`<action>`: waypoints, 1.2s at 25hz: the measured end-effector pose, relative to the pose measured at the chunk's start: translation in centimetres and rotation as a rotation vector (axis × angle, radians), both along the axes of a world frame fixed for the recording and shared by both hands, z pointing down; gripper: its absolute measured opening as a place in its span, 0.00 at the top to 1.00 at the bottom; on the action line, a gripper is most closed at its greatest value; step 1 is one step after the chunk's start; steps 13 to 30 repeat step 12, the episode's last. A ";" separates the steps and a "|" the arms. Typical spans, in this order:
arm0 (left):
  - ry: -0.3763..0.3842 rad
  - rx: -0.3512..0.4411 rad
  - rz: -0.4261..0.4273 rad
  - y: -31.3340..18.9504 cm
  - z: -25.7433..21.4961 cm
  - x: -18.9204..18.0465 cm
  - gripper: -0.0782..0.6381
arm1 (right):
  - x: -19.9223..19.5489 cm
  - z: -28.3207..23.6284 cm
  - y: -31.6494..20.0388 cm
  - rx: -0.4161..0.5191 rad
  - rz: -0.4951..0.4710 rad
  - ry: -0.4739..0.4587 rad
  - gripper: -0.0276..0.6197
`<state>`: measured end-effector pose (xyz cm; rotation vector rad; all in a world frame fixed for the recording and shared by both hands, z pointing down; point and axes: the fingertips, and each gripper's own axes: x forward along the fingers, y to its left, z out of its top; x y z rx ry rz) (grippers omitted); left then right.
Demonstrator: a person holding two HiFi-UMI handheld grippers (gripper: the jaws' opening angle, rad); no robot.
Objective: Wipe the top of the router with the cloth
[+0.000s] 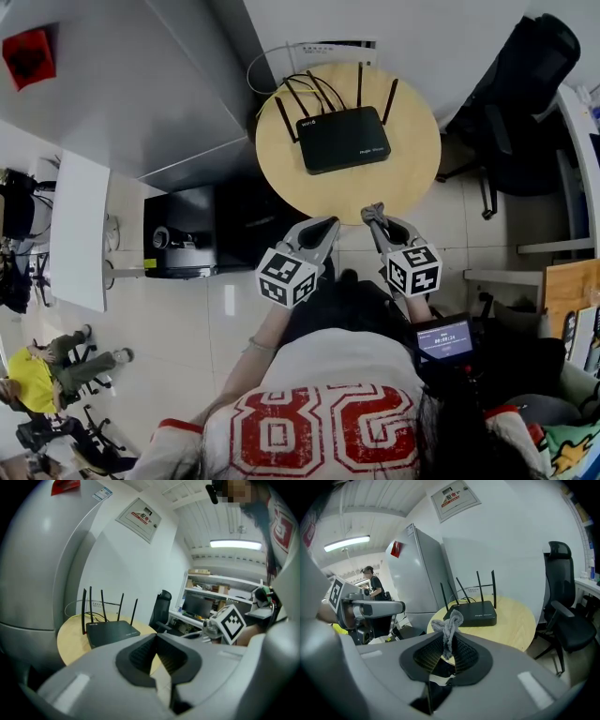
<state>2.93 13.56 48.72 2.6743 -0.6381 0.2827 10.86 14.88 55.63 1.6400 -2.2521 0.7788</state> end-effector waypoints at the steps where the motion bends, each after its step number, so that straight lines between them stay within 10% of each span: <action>1: -0.002 0.001 0.000 -0.1 0.0 0.1 0.89 | 0.1 0.0 -0.1 0.000 -0.001 0.000 0.87; 30: -0.017 0.011 0.005 -0.9 -0.1 0.7 0.89 | 0.7 0.2 -0.9 0.007 -0.007 -0.002 0.87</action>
